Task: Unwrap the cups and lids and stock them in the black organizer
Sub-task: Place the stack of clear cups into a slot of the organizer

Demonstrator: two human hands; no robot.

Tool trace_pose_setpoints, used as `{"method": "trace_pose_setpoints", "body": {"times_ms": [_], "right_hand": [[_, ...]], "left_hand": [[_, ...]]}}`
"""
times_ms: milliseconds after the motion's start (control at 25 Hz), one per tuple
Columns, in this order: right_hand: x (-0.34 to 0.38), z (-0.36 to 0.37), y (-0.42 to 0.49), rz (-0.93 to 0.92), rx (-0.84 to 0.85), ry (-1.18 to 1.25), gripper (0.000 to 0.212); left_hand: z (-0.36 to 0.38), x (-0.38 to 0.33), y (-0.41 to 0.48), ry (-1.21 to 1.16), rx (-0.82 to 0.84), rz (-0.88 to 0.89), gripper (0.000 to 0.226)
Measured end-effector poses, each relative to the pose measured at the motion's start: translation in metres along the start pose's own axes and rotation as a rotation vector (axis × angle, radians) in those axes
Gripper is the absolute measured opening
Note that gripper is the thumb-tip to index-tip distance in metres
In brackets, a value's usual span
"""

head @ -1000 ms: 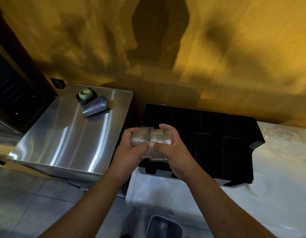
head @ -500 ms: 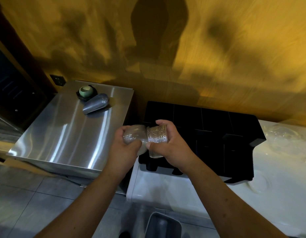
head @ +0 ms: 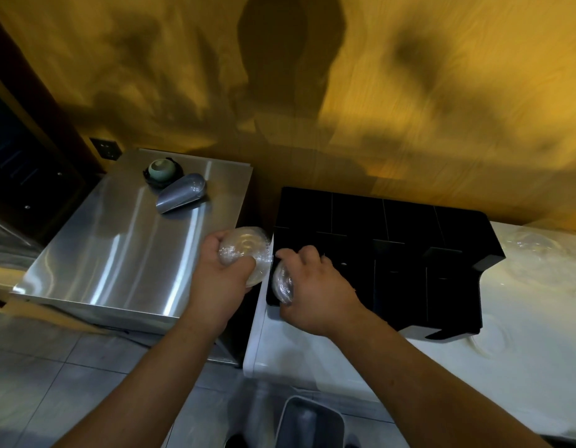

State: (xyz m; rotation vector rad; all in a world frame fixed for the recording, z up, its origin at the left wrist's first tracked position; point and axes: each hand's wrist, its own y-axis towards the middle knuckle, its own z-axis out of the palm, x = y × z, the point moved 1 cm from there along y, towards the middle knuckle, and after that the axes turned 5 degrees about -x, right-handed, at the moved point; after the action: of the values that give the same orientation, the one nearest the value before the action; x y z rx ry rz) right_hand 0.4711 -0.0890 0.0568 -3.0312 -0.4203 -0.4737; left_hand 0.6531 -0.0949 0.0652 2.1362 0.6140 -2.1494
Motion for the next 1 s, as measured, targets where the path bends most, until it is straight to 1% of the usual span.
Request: {"method": "trace_pose_setpoints", "body": {"times_ms": [120,280,440,560,720,840,920,1000], "right_hand": [[0.004,0.007,0.011,-0.040,0.050,-0.195,0.101],[0.007,0.011,0.018,-0.032,0.048,-0.279,0.101],[0.004,0.019,0.020,-0.063,0.070,-0.394,0.105],[0.002,0.025,0.019,-0.075,0.062,-0.429,0.106],[-0.002,0.034,0.017,-0.072,0.049,-0.455,0.099],[-0.004,0.038,0.016,-0.063,0.075,-0.416,0.103],[-0.005,0.040,0.012,-0.077,0.079,-0.386,0.098],[-0.009,0.040,0.009,-0.121,0.039,-0.370,0.079]], "left_hand": [[-0.001,-0.002,0.000,0.004,0.025,0.009,0.046],[-0.008,-0.003,0.006,0.037,0.022,0.024,0.046],[-0.012,-0.002,0.008,0.061,0.027,0.041,0.048],[-0.010,-0.003,0.007,0.043,0.040,0.052,0.048],[-0.005,-0.002,0.006,0.019,0.050,0.053,0.048],[-0.002,-0.002,0.006,0.024,0.061,0.055,0.049],[0.000,-0.001,0.005,0.010,0.083,0.058,0.049],[0.002,-0.001,0.005,-0.004,0.103,0.053,0.050]]}}
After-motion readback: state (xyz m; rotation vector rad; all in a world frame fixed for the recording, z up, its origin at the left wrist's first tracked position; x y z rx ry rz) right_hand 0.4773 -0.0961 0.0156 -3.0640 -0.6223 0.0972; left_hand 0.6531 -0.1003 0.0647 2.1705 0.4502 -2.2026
